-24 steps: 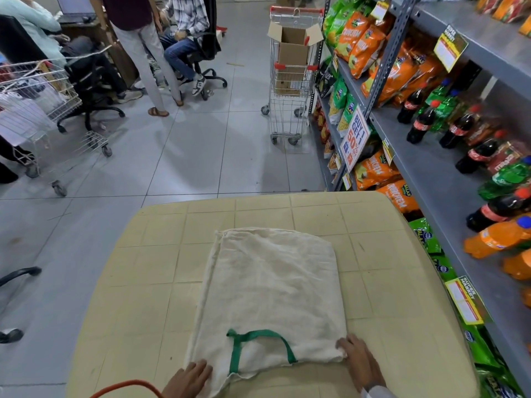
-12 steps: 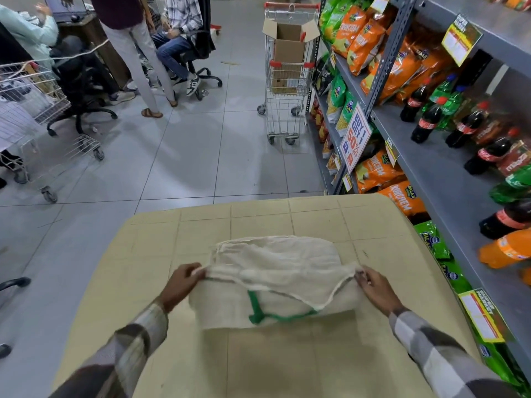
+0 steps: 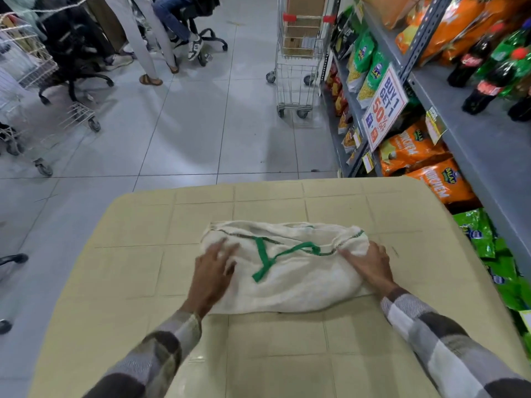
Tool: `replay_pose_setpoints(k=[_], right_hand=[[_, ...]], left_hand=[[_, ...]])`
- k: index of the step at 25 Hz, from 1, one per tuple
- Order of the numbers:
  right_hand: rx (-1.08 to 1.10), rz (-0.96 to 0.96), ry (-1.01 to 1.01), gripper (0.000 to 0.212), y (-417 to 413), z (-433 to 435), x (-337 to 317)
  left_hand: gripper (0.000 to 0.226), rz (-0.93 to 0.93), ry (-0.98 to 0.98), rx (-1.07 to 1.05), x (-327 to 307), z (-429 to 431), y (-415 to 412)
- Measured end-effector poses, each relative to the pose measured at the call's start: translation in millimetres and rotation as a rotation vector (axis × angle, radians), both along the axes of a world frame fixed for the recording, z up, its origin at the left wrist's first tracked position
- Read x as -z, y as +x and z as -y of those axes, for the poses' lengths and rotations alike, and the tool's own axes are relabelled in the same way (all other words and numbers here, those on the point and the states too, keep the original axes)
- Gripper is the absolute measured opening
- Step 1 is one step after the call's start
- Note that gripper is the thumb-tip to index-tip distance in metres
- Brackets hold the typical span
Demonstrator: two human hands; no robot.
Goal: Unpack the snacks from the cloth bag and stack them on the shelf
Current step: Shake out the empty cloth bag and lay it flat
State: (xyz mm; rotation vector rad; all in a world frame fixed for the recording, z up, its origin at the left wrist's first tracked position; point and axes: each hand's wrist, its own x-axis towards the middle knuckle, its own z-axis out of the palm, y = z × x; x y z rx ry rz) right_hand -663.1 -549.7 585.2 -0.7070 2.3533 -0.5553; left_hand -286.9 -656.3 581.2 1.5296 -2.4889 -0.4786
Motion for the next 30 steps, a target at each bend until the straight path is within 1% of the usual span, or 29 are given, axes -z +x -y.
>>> replay_pose_setpoints(k=[1,2,3,5,6,8,10,11,12,13,14,15,16,17,18,19,20,21,23,24,25,26,27,28,29,30], right_hand=[[-0.018,0.016,-0.024,0.078,3,-1,-1],[-0.031,0.039,-0.043,0.069,4,0,-7],[-0.031,0.047,-0.057,0.057,5,5,-14],[0.012,0.039,-0.085,0.038,10,19,-33],[0.025,0.043,-0.108,0.034,18,29,-46],[-0.012,0.053,-0.176,0.031,45,50,-75],[-0.115,0.037,-0.248,0.035,86,72,-98],[-0.18,0.038,-0.274,0.039,111,82,-105],[-0.235,0.052,-0.29,0.045,138,90,-108],[-0.284,0.085,-0.307,0.05,165,96,-107],[-0.335,0.14,-0.319,0.051,192,99,-101],[-0.402,0.214,-0.307,0.051,215,100,-91],[-0.49,0.292,-0.261,0.051,234,98,-81],[-0.591,0.359,-0.205,0.05,247,93,-70],[-0.678,0.404,-0.17,0.046,254,86,-60],[-0.72,0.419,-0.186,0.041,254,78,-52],[-0.708,0.397,-0.248,0.036,250,70,-46],[-0.661,0.325,-0.329,0.036,244,63,-40],[-0.6,0.089,-0.45,0.042,228,50,-29],[-0.594,-0.038,-0.477,0.044,219,44,-26],[-0.601,-0.153,-0.472,0.046,212,37,-22],[-0.628,-0.25,-0.429,0.049,208,31,-18],[-0.671,-0.315,-0.357,0.054,207,24,-12],[-0.728,-0.339,-0.266,0.059,208,16,-5],[-0.787,-0.337,-0.168,0.063,209,9,4],[-0.831,-0.319,-0.087,0.066,210,3,14]], left_hand=[[0.047,0.112,0.034,0.155,9,-11,3],[0.049,0.191,0.102,0.24,16,-20,5],[0.05,0.229,0.159,0.253,24,-24,8],[0.051,0.215,0.212,0.2,32,-25,10],[0.052,0.201,0.228,0.182,32,-26,10],[0.053,0.165,0.28,0.17,30,-25,8],[0.053,0.091,0.357,0.166,28,-23,10],[0.048,0.009,0.406,0.146,27,-21,11],[0.04,-0.127,0.474,0.094,25,-20,13],[0.031,-0.293,0.551,0.003,21,-20,12],[0.029,-0.459,0.646,-0.128,16,-20,13],[0.034,-0.617,0.746,-0.278,9,-19,13],[0.044,-0.75,0.832,-0.428,3,-16,12],[0.054,-0.849,0.879,-0.543,-2,-13,12],[0.06,-0.902,0.898,-0.621,-4,-10,13],[0.057,-0.924,0.881,-0.649,-6,-9,13],[0.045,-0.908,0.806,-0.653,-9,-10,13],[0.037,-0.867,0.684,-0.614,-13,-14,14],[0.062,-0.672,0.305,-0.462,-13,-25,17],[0.068,-0.547,0.106,-0.342,-13,-32,16],[0.067,-0.413,-0.042,-0.182,-11,-39,14],[0.064,-0.25,-0.135,-0.012,-7,-47,12],[0.062,-0.097,-0.15,0.111,-1,-56,11],[0.061,0.03,-0.089,0.154,7,-64,12],[0.06,0.11,-0.007,0.128,15,-69,15],[0.06,0.139,0.065,0.082,26,-73,19]])
